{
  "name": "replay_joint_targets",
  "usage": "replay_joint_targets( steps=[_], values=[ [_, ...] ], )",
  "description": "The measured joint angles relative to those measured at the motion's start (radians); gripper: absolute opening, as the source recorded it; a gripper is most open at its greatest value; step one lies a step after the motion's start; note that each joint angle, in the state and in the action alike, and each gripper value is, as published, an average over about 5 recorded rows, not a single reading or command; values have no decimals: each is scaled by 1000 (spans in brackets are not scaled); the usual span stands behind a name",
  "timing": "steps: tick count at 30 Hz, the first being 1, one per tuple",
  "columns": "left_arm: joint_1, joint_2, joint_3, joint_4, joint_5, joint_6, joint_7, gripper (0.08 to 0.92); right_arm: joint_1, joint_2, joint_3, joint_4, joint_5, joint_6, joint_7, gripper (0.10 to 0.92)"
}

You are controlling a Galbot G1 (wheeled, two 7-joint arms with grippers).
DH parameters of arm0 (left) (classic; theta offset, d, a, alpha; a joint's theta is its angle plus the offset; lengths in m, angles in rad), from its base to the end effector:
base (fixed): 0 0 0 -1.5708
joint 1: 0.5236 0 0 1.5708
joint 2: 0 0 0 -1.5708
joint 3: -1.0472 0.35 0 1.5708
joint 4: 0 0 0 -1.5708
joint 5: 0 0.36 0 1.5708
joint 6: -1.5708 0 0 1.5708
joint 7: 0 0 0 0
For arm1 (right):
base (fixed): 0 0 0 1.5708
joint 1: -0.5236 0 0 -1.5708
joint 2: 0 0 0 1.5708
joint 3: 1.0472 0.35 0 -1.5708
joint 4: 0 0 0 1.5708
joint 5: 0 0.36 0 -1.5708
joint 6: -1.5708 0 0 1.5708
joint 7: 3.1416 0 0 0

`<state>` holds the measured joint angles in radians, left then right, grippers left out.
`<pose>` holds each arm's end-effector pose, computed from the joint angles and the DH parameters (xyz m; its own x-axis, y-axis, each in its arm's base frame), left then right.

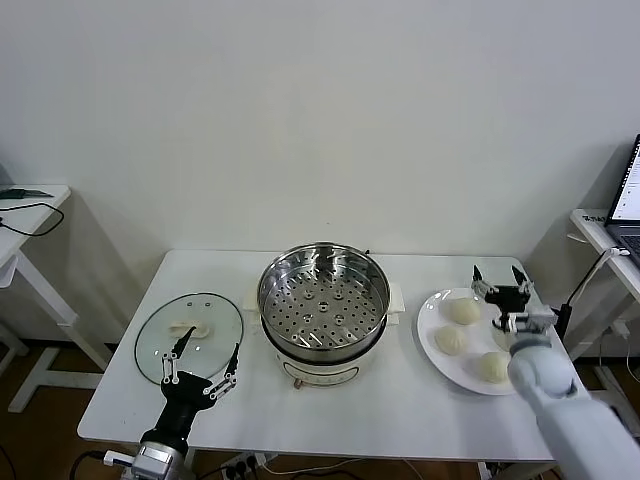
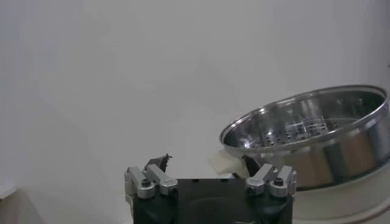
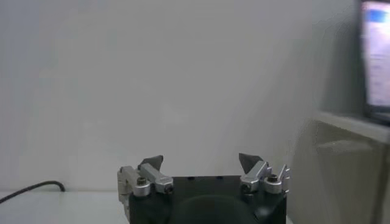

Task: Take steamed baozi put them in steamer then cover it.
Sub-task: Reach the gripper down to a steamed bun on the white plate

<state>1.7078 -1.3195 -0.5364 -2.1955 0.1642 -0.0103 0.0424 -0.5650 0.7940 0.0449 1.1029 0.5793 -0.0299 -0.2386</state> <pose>0.1482 0.0383 -0.2851 -0.9825 0.1781 0.0540 0.1855 0.9146 0.3593 0.4702 -0.2536 -0.2834 -0.9441 -0.1943 0.2662 -0.2610 0.9339 -0.2444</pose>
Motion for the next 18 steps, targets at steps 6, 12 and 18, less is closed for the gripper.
replay_joint_targets(
  steps=[6, 12, 18],
  values=[
    [5, -5, -3, 7, 0, -1, 0, 823, 213, -28, -187, -144, -145, 28, -362, 823],
    [7, -11, -4, 8, 1, -1, -1, 823, 371, -26, -344, -231, -343, 79, -659, 823],
    [18, -17, -11, 7, 2, -5, -4, 823, 467, 2, -453, -303, -543, 132, -822, 823]
  ],
)
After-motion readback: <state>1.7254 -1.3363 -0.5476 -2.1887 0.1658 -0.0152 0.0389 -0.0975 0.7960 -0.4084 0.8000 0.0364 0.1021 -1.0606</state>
